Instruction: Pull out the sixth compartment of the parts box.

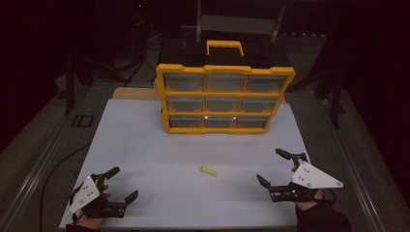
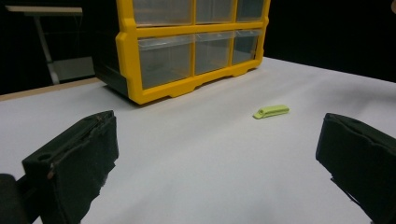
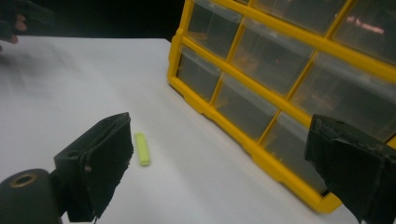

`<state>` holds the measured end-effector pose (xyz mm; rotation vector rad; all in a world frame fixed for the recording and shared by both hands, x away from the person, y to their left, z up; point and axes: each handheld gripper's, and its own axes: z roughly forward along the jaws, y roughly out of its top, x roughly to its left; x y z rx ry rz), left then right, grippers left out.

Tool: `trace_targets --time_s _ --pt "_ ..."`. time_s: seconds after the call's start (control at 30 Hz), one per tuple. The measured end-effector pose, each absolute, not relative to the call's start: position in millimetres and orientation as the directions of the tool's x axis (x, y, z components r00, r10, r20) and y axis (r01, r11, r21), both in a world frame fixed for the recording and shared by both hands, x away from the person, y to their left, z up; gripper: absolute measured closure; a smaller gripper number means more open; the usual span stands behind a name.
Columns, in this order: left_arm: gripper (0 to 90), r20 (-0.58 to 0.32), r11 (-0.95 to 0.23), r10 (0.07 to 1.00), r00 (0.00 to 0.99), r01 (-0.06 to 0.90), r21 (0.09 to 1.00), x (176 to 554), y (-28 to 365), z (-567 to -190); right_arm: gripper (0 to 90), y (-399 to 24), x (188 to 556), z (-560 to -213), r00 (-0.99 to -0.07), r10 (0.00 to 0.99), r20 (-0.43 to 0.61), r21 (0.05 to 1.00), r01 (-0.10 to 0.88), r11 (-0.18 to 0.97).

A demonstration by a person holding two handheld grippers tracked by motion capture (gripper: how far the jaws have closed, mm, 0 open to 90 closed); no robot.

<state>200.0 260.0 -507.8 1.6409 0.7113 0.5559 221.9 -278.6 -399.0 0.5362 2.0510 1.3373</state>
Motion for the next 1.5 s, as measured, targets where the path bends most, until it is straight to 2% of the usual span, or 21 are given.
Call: trace_targets --time_s 0.33,0.63,1.07,1.5 --pt "0.0 -0.023 -0.112 0.710 0.704 0.145 0.983 199.9 259.6 -507.5 7.4 -267.1 241.3 -375.3 -0.726 0.595 -0.346 0.886 -0.044 0.461" --pt "0.0 -0.023 -0.112 0.708 0.706 0.144 0.983 199.8 259.5 -507.5 7.6 -255.6 259.6 -357.5 -0.705 0.559 -0.435 0.857 -0.134 0.498" --pt "0.0 -0.022 -0.111 0.705 0.709 0.142 0.984 199.8 259.2 -507.5 7.5 -243.9 284.2 -342.4 -0.711 0.536 -0.456 0.829 -0.119 0.547" --pt "0.0 -0.022 -0.107 0.707 0.707 0.137 0.985 199.6 259.5 -507.4 10.6 -235.3 313.3 -338.1 -0.662 0.506 -0.553 0.771 -0.177 0.611"
